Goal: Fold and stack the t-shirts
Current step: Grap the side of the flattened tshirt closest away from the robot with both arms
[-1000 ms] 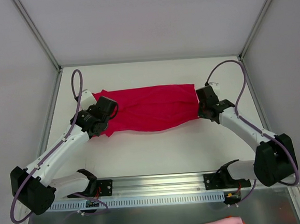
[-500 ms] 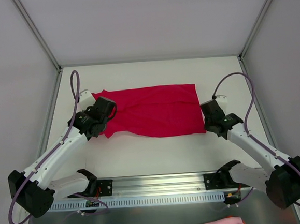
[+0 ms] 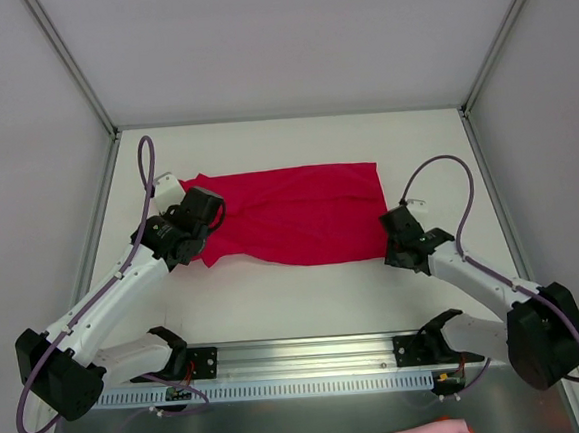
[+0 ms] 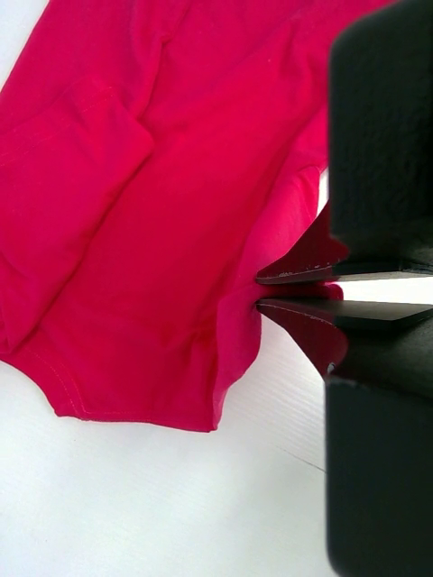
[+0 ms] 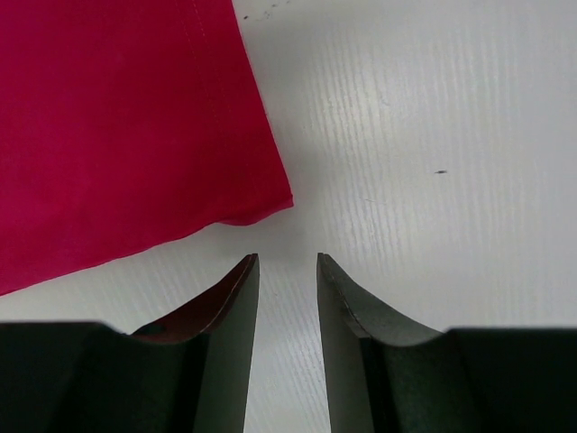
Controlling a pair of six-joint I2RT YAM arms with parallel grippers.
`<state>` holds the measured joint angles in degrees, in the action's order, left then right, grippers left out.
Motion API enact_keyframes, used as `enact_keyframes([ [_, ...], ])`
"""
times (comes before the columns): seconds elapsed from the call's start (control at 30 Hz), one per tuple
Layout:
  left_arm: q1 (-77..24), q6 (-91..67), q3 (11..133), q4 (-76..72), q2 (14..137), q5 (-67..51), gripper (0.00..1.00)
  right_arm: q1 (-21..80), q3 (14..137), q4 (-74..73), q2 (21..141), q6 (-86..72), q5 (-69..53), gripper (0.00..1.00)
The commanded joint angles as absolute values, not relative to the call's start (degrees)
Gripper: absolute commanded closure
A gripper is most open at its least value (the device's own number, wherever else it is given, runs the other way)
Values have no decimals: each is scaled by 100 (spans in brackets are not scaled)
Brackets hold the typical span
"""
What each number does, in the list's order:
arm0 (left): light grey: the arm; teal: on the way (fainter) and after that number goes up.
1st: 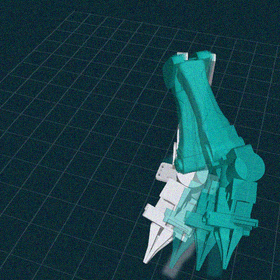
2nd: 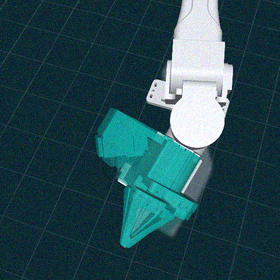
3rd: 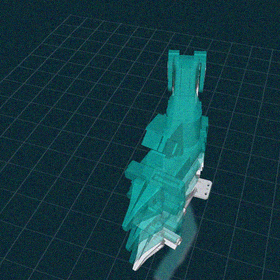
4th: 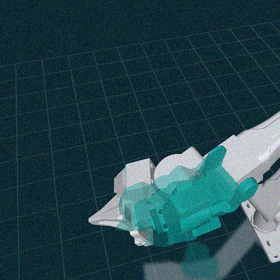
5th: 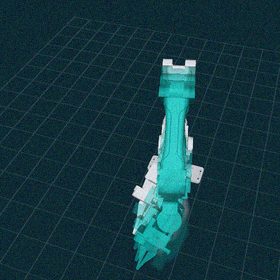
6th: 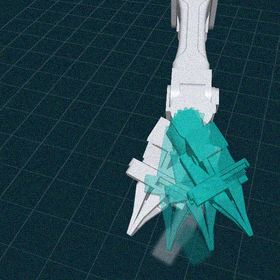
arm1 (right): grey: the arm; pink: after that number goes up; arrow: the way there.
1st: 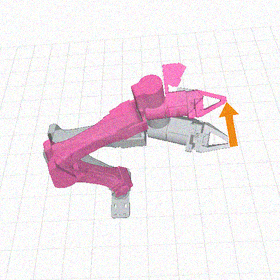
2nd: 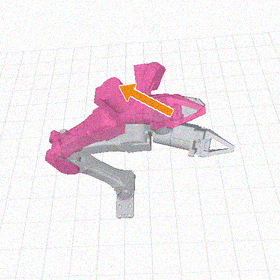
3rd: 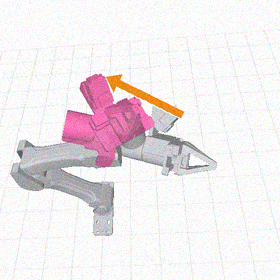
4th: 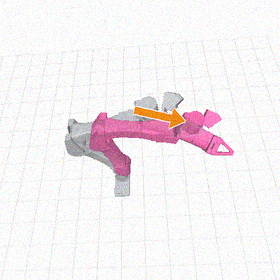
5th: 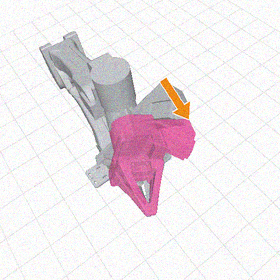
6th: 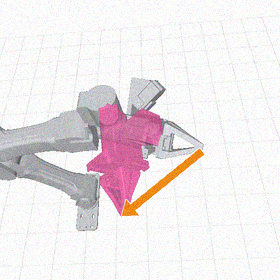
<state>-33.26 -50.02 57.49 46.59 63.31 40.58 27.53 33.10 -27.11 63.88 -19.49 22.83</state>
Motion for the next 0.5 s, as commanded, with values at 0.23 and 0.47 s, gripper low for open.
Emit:
enact_keyframes([
  [0.23, -3278, -4860, 5854, 4605, 6337, 4104, 100, 2777, 3384, -2030, 6952, -2118, 2065, 64],
  [0.47, -3287, -4843, 5862, 4623, 6311, 4122, 100, 2769, 3524, -1916, 7347, -2127, 2109, 64],
])
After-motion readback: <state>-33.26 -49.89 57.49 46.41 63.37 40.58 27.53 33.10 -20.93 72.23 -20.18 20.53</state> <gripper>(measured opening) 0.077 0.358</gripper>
